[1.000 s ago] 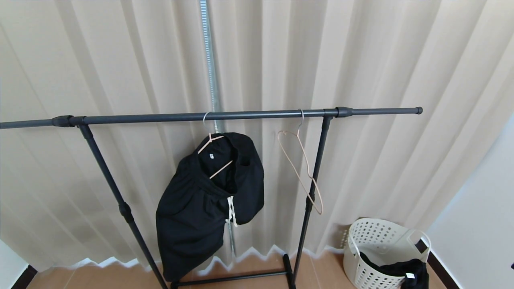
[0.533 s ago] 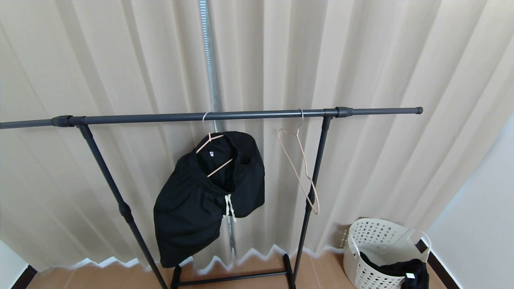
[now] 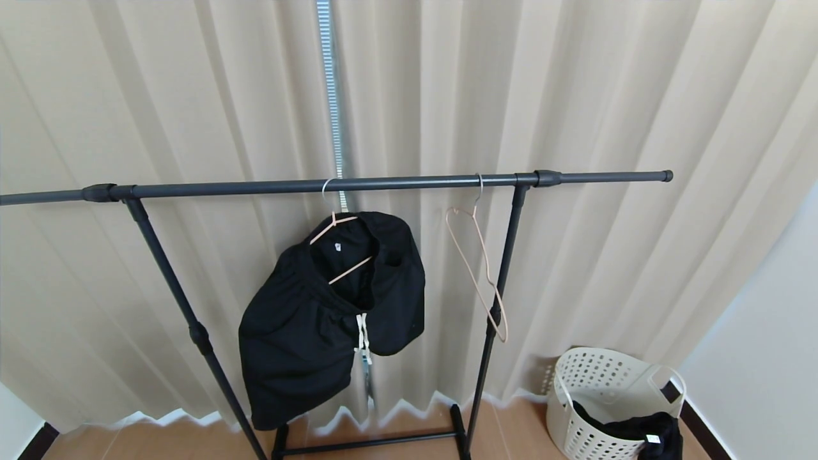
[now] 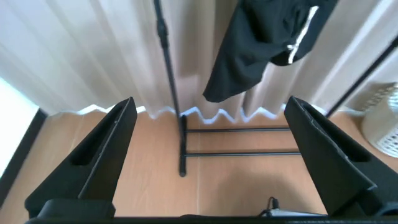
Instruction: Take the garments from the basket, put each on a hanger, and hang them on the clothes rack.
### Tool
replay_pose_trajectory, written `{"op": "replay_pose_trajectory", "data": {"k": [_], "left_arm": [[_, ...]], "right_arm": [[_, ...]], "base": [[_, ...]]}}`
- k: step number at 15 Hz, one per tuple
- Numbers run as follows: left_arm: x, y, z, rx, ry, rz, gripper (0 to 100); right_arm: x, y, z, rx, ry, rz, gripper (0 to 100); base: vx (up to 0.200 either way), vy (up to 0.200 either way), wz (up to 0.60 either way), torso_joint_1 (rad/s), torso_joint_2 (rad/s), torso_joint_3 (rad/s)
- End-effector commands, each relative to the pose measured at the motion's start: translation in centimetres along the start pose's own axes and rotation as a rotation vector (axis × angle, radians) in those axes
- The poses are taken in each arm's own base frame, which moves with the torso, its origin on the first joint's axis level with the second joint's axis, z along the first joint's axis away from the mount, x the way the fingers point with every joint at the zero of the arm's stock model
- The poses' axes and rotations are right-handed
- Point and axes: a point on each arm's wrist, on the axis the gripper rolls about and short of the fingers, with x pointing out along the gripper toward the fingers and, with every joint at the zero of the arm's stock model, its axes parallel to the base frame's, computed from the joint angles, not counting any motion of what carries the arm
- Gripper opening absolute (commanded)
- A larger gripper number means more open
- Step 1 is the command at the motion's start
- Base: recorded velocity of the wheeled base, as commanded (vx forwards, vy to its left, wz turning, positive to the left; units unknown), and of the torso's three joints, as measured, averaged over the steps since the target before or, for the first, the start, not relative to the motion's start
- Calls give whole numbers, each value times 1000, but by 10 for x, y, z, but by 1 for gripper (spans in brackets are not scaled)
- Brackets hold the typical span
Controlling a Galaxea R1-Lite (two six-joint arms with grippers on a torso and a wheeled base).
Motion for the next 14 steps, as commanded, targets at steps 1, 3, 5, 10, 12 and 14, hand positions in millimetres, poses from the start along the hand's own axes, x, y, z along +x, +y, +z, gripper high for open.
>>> {"op": "replay_pose_trajectory", "data": {"k": [1, 3, 5, 10, 12, 14], "left_arm": [[0, -2, 1, -1, -6, -90, 100], [1, -3, 1, -15, -17, -128, 100], [4, -5, 1, -16, -58, -221, 100], [6, 2, 2, -70, -32, -461, 100], [6, 3, 1, -71, -41, -411, 100], [8, 7, 3, -52, -98, -204, 100]], "right_arm": [[0, 0, 0, -1, 0, 0, 100], [0, 0, 0, -1, 0, 0, 100], [0, 0, 0, -1, 2, 0, 100], [0, 0, 0, -1, 3, 5, 100], [0, 0, 0, -2, 3, 7, 100], [0, 0, 0, -2, 3, 7, 100]], "base": [[0, 0, 0, 0, 0, 0], [0, 0, 0, 0, 0, 0], [0, 0, 0, 0, 0, 0], [0, 0, 0, 0, 0, 0], [0, 0, 0, 0, 0, 0], [0, 0, 0, 0, 0, 0]]}}
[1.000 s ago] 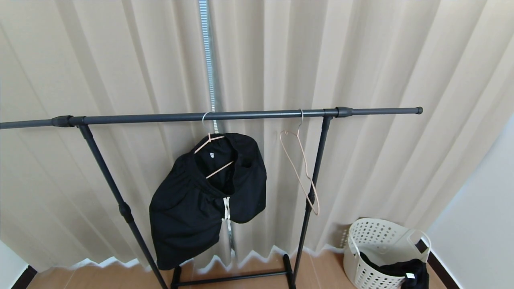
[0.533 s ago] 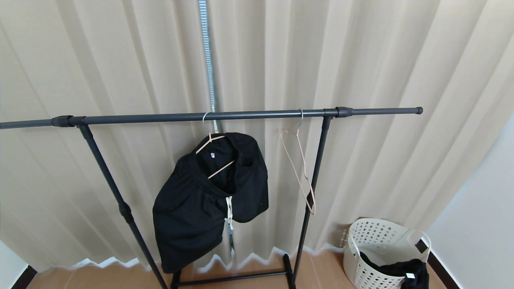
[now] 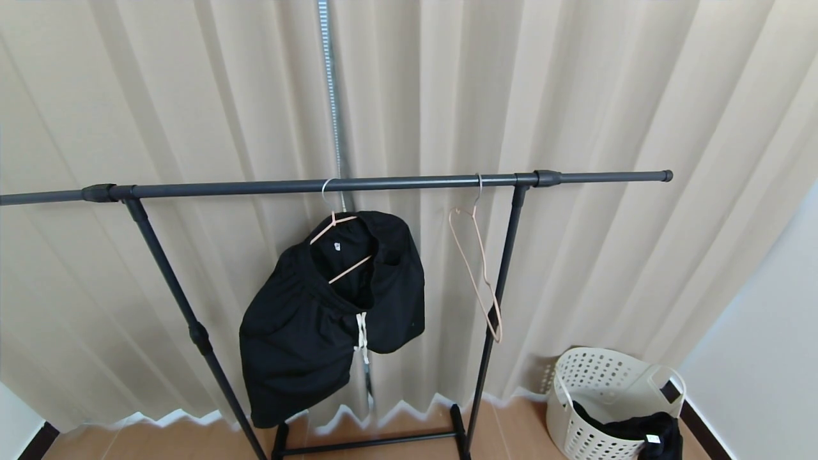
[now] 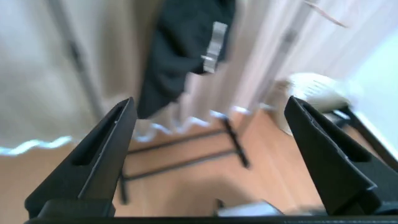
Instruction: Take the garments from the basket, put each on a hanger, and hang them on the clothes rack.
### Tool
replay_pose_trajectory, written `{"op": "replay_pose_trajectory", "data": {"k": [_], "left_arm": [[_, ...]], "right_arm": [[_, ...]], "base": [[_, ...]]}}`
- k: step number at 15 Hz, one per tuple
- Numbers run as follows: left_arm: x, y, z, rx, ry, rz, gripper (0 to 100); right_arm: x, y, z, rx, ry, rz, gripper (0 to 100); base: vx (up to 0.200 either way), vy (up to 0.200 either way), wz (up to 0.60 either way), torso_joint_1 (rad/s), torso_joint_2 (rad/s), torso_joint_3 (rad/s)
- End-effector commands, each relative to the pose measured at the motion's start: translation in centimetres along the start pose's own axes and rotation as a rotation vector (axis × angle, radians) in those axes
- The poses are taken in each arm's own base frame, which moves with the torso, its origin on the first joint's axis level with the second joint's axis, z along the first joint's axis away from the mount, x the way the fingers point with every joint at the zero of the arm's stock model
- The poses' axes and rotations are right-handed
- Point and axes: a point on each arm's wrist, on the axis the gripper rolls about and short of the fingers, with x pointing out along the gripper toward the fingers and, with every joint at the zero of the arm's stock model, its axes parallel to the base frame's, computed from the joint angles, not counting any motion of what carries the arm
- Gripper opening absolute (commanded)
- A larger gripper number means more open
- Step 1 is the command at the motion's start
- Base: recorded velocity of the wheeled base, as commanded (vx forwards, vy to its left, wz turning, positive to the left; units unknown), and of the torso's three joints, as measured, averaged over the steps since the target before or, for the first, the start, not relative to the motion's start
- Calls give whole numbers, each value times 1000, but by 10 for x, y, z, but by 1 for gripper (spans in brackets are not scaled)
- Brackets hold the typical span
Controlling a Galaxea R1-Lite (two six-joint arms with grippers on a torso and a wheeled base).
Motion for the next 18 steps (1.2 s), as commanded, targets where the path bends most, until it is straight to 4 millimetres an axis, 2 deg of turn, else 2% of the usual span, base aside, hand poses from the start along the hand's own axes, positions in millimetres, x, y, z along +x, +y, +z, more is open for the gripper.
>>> {"op": "replay_pose_trajectory", "data": {"k": [1, 3, 7, 10, 11, 15, 18], "left_arm": [[3, 2, -4, 66, 2, 91, 100], [4, 5, -5, 148, 10, 200, 100], [7, 4, -6, 143, 52, 300, 100], [7, 2, -10, 144, 36, 199, 100], [14, 1, -13, 107, 58, 97, 100], [13, -1, -16, 79, -14, 256, 100], [12, -2, -14, -12, -35, 240, 100]], "right_arm": [[0, 0, 0, -1, 3, 1, 100], [0, 0, 0, -1, 2, 0, 100], [0, 0, 0, -1, 0, 1, 100], [0, 0, 0, -1, 1, 3, 100], [0, 0, 0, -1, 1, 3, 100], [0, 0, 0, -1, 0, 1, 100], [0, 0, 0, 2, -3, 7, 100]], "base": [[0, 0, 0, 0, 0, 0], [0, 0, 0, 0, 0, 0], [0, 0, 0, 0, 0, 0], [0, 0, 0, 0, 0, 0], [0, 0, 0, 0, 0, 0], [0, 0, 0, 0, 0, 0], [0, 0, 0, 0, 0, 0]]}}
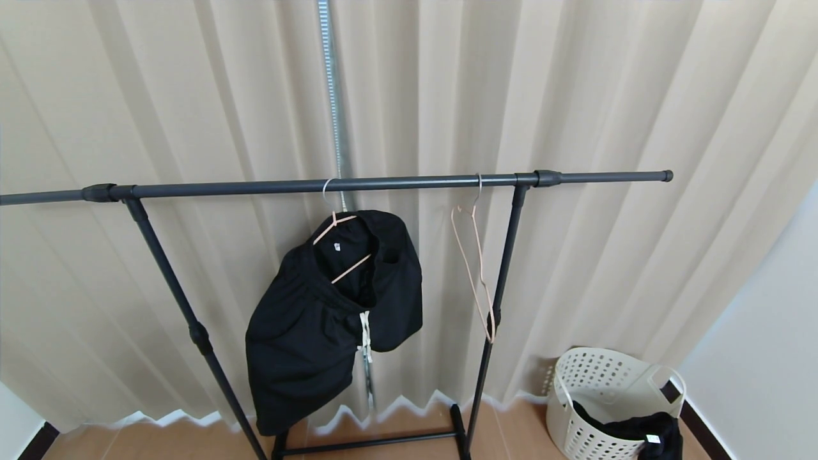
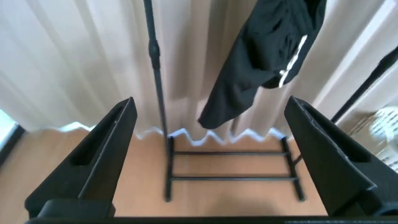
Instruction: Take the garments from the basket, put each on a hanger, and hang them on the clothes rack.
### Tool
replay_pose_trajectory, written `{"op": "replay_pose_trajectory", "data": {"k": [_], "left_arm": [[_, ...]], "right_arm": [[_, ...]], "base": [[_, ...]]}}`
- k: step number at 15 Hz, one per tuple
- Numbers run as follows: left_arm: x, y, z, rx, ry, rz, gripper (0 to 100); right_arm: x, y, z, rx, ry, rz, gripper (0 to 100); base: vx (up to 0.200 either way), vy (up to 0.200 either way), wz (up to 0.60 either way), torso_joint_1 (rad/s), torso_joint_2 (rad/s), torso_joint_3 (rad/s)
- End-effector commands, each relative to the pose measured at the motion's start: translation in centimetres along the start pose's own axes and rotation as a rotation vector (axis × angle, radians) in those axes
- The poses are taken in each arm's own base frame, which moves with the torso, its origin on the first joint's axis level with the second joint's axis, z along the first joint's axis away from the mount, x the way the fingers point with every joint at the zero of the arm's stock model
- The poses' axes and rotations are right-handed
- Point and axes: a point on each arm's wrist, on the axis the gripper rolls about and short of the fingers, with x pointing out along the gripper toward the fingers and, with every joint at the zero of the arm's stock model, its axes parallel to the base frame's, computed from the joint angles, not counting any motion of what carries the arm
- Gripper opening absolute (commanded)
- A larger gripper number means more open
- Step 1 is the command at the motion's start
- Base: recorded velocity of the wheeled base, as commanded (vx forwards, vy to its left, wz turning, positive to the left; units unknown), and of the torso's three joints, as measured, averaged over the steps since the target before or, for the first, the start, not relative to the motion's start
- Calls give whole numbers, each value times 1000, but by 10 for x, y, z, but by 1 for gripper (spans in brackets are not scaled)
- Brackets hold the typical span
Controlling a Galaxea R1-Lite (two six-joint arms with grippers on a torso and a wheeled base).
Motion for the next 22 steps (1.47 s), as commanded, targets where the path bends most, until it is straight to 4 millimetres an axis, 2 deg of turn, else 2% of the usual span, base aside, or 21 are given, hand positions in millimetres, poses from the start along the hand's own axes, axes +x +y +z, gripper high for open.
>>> {"op": "replay_pose_trajectory", "data": {"k": [1, 4, 6, 9, 18, 22], "left_arm": [[-1, 0, 1, 6, -12, -20, 100], [-2, 3, 0, 27, -26, -193, 100], [-4, 2, 0, 20, -44, -161, 100], [-7, 5, -4, 9, -98, 29, 100], [-7, 5, -4, -10, -104, 17, 100], [-7, 5, -4, -8, -104, 17, 100]], "right_arm": [[0, 0, 0, 11, 1, 3, 100], [0, 0, 0, 5, 3, 1, 100], [0, 0, 0, 10, 1, 1, 100], [0, 0, 0, 10, 1, 1, 100], [0, 0, 0, 10, 1, 3, 100], [0, 0, 0, 16, 0, 3, 100]], "base": [[0, 0, 0, 0, 0, 0], [0, 0, 0, 0, 0, 0], [0, 0, 0, 0, 0, 0], [0, 0, 0, 0, 0, 0], [0, 0, 0, -7, 9, 8], [0, 0, 0, -135, 318, 168]]}}
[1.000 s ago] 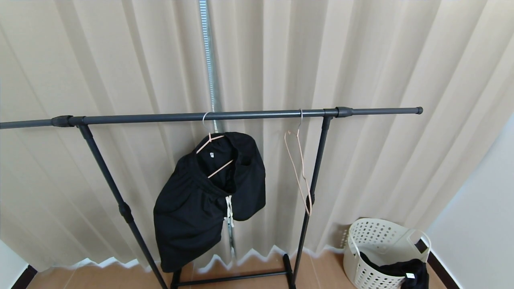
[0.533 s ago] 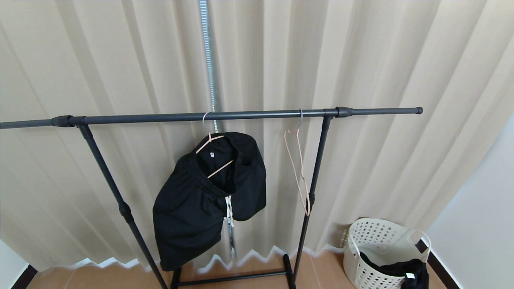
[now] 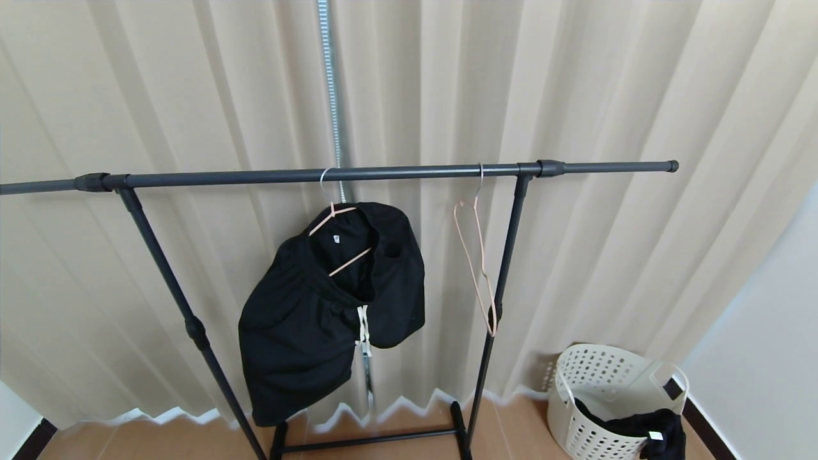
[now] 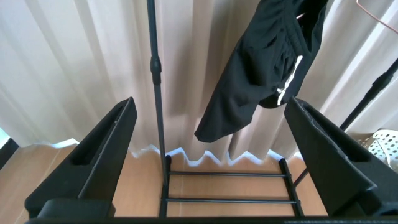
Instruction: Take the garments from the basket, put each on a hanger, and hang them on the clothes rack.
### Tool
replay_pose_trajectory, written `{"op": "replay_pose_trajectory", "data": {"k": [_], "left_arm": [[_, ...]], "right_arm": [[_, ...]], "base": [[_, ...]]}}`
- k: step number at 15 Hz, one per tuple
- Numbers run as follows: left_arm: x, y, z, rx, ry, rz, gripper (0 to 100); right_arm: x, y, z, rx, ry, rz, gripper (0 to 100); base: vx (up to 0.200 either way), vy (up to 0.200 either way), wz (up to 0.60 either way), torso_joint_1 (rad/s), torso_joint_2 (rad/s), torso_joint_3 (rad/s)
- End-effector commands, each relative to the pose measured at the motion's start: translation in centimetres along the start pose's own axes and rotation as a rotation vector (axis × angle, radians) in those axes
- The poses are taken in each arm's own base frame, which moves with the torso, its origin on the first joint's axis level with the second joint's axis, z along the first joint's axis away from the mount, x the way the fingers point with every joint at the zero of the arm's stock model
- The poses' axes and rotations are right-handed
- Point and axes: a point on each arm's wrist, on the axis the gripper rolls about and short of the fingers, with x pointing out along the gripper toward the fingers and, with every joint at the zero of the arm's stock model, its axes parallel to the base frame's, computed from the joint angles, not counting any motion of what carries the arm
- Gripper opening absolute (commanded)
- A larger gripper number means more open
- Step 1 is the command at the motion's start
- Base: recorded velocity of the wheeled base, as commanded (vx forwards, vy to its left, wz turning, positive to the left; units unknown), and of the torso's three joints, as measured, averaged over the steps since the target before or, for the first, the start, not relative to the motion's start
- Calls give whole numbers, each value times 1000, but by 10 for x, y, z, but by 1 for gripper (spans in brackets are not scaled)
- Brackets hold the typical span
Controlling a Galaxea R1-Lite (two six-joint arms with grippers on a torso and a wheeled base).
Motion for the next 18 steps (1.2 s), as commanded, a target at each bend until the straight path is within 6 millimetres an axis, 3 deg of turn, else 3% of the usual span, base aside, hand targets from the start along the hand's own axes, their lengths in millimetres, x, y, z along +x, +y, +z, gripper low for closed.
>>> {"op": "replay_pose_trajectory", "data": {"k": [1, 18], "left_arm": [[0, 0, 0, 0, 1, 1, 100], [0, 0, 0, 0, 1, 1, 100]], "right_arm": [[0, 0, 0, 11, 0, 1, 100], [0, 0, 0, 10, 0, 1, 100]], "base": [[0, 0, 0, -144, 344, 188], [0, 0, 0, -173, 409, 234]]}}
